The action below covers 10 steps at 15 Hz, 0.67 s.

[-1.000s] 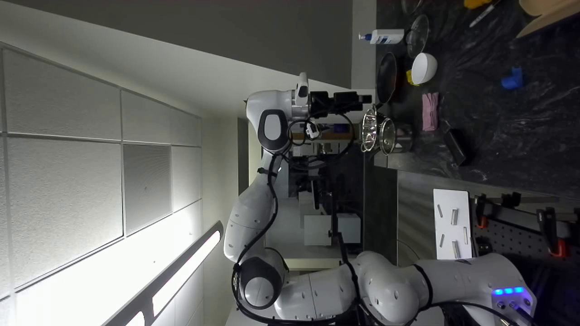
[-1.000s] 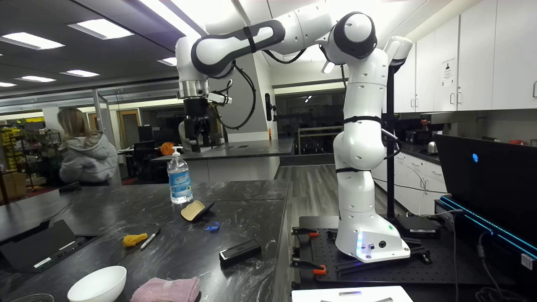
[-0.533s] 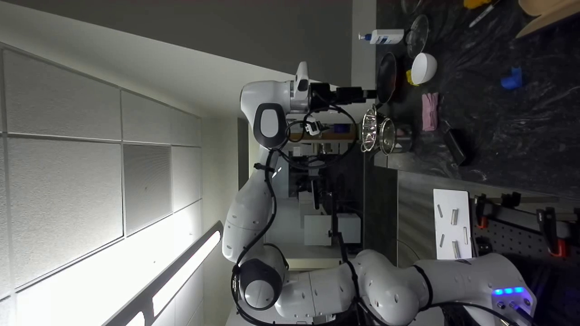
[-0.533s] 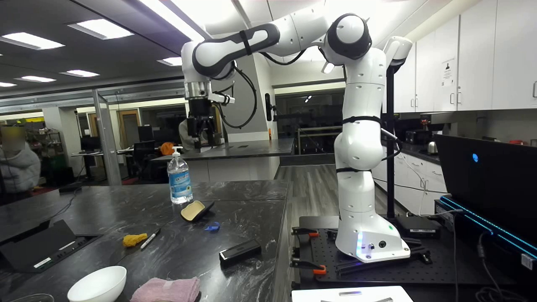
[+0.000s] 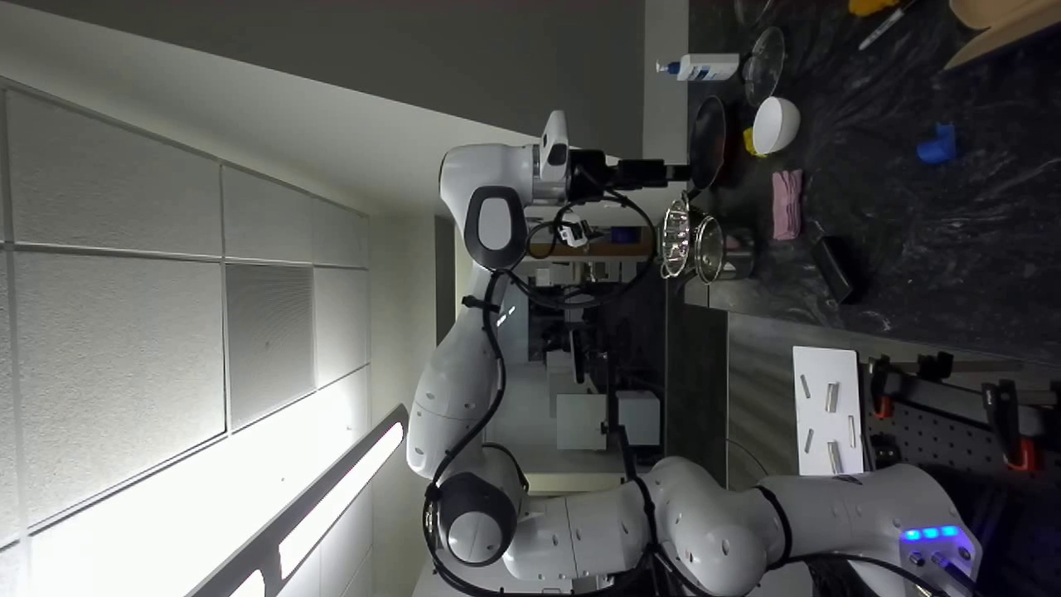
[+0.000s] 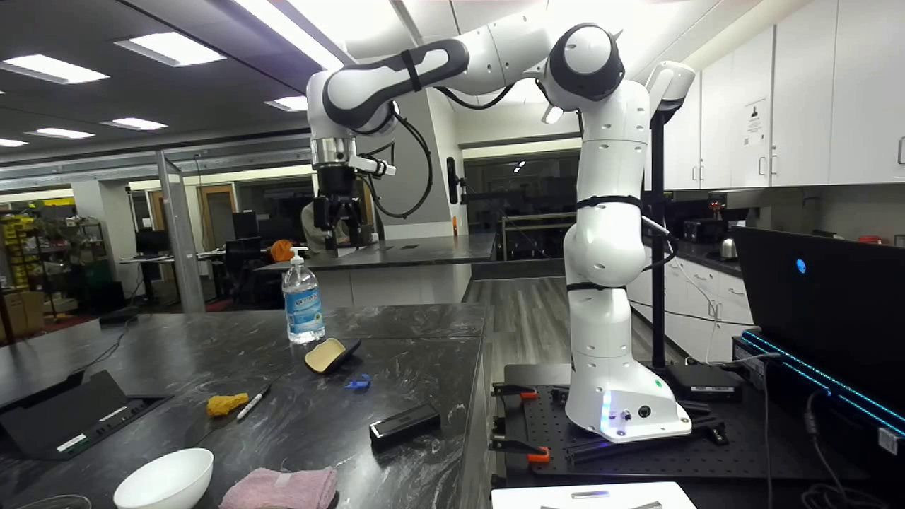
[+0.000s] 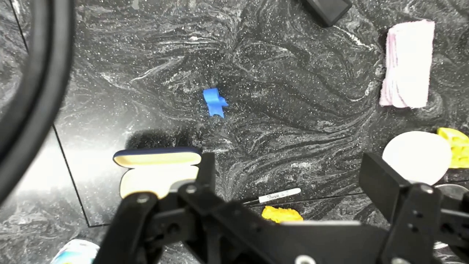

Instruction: Move the black eraser forwards.

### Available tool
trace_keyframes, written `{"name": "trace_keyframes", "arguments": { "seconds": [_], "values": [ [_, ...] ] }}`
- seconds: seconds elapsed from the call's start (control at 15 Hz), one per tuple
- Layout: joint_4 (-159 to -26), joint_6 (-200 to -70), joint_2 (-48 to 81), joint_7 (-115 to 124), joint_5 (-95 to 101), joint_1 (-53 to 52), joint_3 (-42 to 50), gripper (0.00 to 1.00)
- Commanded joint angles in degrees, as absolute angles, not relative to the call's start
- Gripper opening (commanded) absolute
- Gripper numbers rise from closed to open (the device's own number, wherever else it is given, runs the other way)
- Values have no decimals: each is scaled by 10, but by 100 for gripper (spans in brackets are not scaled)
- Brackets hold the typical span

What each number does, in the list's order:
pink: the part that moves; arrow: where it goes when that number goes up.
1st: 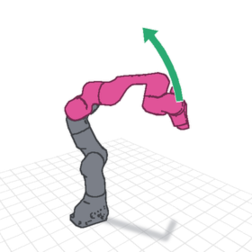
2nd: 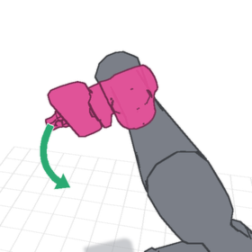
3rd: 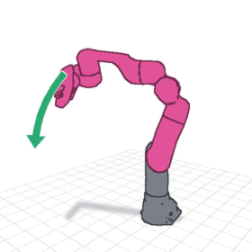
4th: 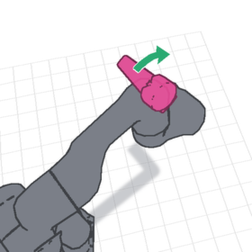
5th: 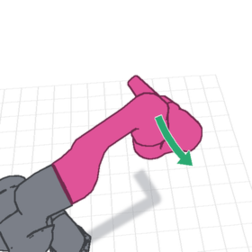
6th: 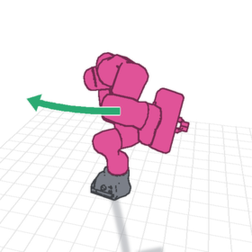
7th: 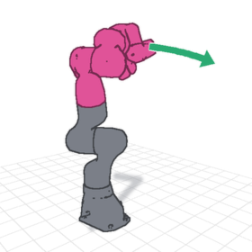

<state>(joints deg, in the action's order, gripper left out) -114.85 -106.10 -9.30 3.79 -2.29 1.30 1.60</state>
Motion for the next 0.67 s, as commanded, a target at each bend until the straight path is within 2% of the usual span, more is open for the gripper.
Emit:
{"name": "trace_keyframes", "arguments": {
  "seconds": [0.0,0.6],
  "values": [
    [-1135,-1038,-90,34,-40,13,17,100],
    [-1147,-1056,-92,38,-30,13,14,100]
  ]
}}
